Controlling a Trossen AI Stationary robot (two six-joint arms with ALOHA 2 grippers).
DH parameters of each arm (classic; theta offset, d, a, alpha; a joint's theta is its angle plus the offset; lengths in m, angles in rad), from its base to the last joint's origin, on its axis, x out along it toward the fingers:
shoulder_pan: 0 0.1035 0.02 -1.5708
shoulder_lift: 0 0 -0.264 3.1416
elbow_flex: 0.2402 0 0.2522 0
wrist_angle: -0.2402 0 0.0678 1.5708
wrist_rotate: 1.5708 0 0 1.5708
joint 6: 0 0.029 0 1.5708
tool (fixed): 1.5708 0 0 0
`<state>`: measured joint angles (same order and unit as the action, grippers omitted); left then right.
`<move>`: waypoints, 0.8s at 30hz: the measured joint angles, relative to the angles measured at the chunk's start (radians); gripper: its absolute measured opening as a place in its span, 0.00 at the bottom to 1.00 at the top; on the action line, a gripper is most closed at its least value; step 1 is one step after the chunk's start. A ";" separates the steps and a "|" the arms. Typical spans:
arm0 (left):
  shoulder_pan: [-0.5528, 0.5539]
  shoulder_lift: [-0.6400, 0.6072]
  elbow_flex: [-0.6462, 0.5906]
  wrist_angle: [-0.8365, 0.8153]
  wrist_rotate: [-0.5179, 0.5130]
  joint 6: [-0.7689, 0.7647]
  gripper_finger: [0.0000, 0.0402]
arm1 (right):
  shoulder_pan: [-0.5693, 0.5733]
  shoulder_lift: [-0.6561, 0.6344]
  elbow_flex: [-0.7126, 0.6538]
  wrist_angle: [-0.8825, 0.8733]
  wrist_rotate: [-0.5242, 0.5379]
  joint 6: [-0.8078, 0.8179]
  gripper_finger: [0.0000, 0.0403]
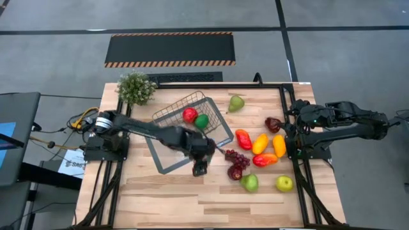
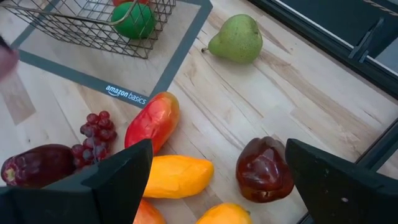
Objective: Build produce basket
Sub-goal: Put the pink peach into the gold wire basket
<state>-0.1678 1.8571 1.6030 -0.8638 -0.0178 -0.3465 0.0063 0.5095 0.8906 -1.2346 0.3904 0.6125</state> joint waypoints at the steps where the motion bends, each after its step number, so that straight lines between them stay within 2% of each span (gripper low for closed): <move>1: 0.015 -0.023 0.015 -0.027 -0.031 0.003 0.69 | 0.000 0.000 0.000 0.000 0.000 0.000 0.96; 5: 0.078 -0.114 0.079 -0.087 -0.172 0.006 0.70 | 0.000 0.000 0.000 0.000 0.000 0.000 0.96; 9: 0.149 -0.176 0.117 -0.161 -0.355 0.068 0.70 | 0.000 0.000 0.000 0.000 0.000 0.000 0.96; 11: 0.195 -0.194 0.117 -0.191 -0.400 0.076 0.70 | 0.000 0.000 0.000 0.000 0.000 0.000 0.96; 15: 0.276 -0.184 0.101 -0.347 -0.403 0.076 0.70 | 0.000 0.000 0.000 -0.003 0.000 0.009 0.96; 17: 0.305 -0.177 0.062 -0.363 -0.365 0.076 0.70 | 0.000 0.000 0.000 -0.003 0.000 0.013 0.96; 21: 0.347 -0.176 -0.069 -0.267 -0.222 0.120 0.70 | 0.000 0.000 0.000 -0.003 0.000 0.021 0.96; 24: 0.364 -0.176 -0.183 -0.191 -0.213 0.148 0.70 | 0.000 0.000 0.000 -0.007 0.000 0.042 0.96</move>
<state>0.1963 1.6814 1.4200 -1.0550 -0.2306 -0.1981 0.0063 0.5092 0.8906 -1.2415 0.3903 0.6544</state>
